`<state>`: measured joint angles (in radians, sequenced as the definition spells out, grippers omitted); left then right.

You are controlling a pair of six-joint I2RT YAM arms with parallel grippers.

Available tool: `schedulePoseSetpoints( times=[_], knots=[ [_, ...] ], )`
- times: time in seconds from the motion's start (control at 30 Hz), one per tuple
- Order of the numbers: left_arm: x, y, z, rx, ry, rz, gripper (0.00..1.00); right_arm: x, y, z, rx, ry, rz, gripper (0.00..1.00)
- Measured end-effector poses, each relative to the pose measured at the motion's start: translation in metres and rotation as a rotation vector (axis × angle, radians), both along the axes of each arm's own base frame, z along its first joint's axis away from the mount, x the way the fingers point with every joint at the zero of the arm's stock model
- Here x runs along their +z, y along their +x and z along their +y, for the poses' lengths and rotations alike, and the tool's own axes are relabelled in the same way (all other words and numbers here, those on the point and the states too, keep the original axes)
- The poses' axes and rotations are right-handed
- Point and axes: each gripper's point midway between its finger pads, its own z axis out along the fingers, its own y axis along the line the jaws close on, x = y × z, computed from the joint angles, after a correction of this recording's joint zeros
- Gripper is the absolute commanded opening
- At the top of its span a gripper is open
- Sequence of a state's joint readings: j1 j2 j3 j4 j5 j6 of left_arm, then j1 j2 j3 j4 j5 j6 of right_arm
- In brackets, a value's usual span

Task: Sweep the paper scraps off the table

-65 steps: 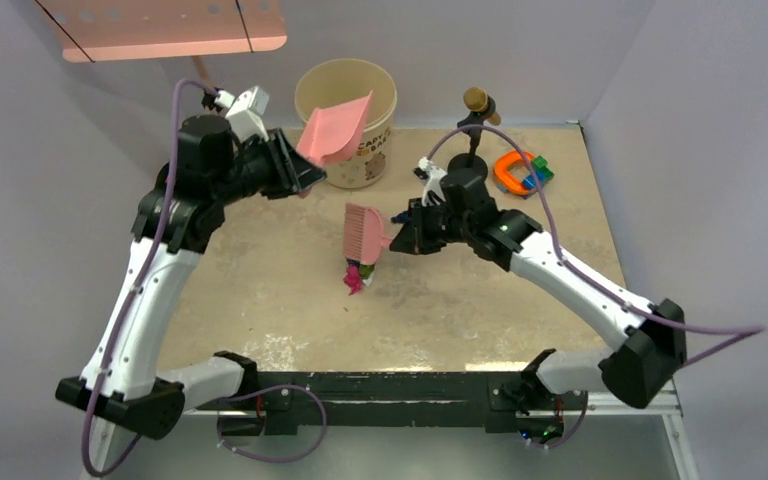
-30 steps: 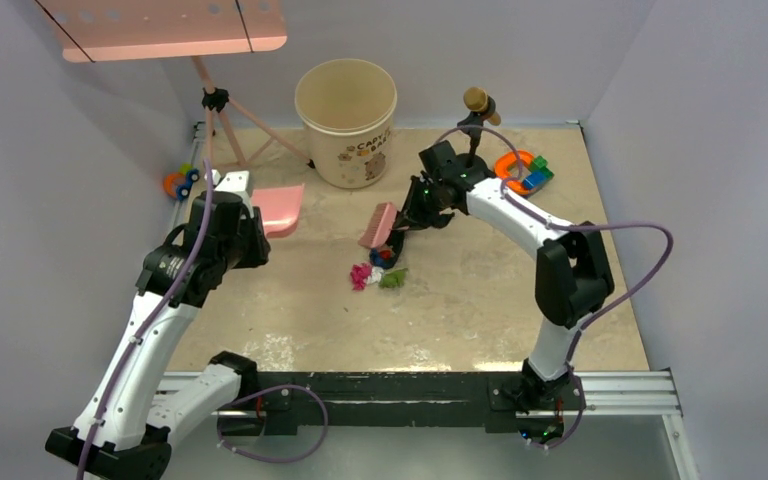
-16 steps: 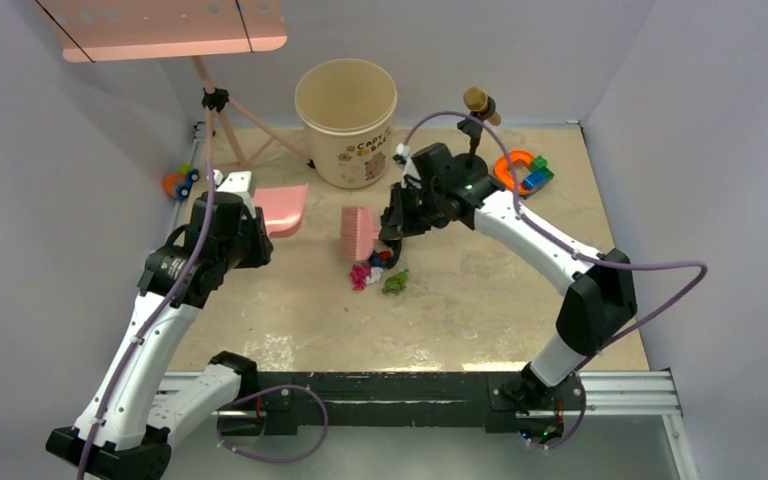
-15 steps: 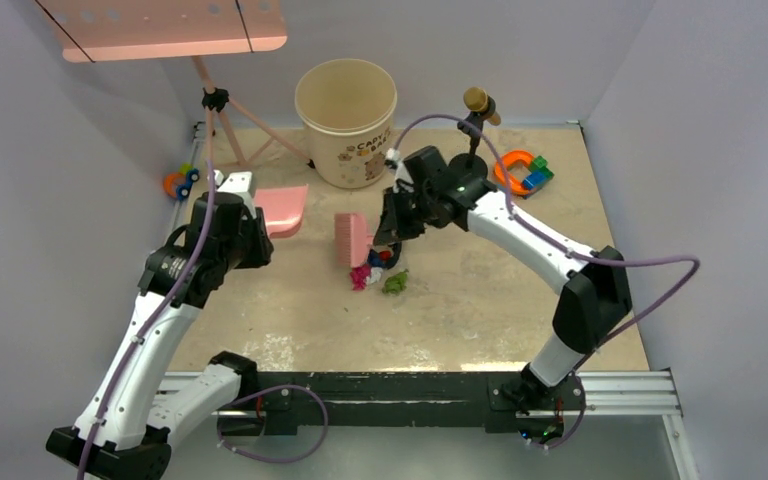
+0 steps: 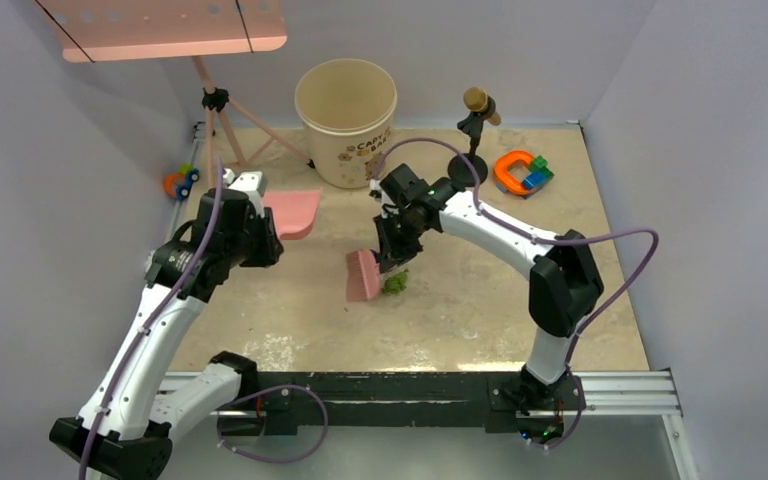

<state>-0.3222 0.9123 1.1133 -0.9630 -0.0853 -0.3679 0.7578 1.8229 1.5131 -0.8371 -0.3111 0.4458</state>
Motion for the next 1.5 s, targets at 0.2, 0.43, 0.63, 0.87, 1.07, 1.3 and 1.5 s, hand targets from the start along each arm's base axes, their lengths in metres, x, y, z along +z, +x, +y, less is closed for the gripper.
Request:
schedulePoseSetpoints(
  times=[0.2,0.43,0.63,0.87,1.07,1.3,1.5],
  knots=[
    [-0.01,0.007,-0.026,-0.095,-0.069,0.061,0.0,0.02,0.031,-0.058,-0.125,-0.128,-0.11,0.0],
    [-0.027,0.002,-0.049,-0.18,-0.04,0.118,0.0,0.055,0.058,-0.082,-0.151,-0.174,-0.223,0.0],
    [-0.035,-0.007,-0.061,-0.218,-0.014,0.13,0.0,0.123,0.102,-0.099,-0.259,-0.224,-0.495,0.0],
    [-0.062,-0.027,-0.077,-0.254,0.019,0.202,0.0,0.141,0.144,-0.146,-0.331,-0.5,-0.754,0.0],
    [-0.083,-0.04,-0.08,-0.243,0.015,0.258,0.0,0.092,0.153,-0.136,0.02,-0.743,-0.901,0.0],
    [-0.095,-0.047,-0.088,-0.246,-0.005,0.289,0.0,0.06,0.175,-0.095,0.385,-0.866,-0.992,0.0],
    [-0.105,-0.048,-0.091,-0.249,-0.015,0.294,0.0,0.036,0.185,-0.085,0.557,-0.932,-1.007,0.0]
  ],
)
